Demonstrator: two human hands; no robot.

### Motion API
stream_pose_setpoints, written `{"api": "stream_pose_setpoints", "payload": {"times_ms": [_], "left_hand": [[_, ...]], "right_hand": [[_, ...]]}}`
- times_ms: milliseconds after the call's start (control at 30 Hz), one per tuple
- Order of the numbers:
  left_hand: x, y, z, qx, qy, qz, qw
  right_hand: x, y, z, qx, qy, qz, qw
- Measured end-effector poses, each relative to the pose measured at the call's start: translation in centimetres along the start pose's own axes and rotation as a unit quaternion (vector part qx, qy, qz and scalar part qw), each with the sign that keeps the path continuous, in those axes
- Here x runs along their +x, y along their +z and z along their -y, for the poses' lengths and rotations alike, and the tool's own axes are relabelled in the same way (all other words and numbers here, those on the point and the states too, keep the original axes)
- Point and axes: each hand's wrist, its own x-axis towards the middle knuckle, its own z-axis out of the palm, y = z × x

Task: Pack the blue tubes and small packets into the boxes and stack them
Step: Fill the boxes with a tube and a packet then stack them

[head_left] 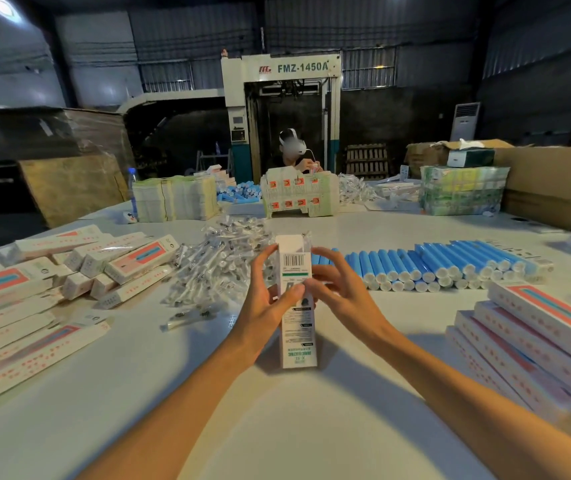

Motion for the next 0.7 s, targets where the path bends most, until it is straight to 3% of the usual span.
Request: {"api": "stream_pose_setpoints", "payload": {"times_ms": [233,333,700], "left_hand": [[0.1,-0.2,0.1,-0.021,-0.011,0.065,0.998],[-0.1,0.1,0.0,0.022,0.006,0.092,0.996],[0.0,1.7,0.7,0.094,0.043,0.030,0.994]], "right_hand": [[-0.3,0.0,0.7,0.054,-0.023,0.020,0.998],[-0.2,-0.1,0.6,0.051,-0.019,0.017,0.998],[0.3,-0.6,0.8,0.050,0.013,0.038,0.998]]}}
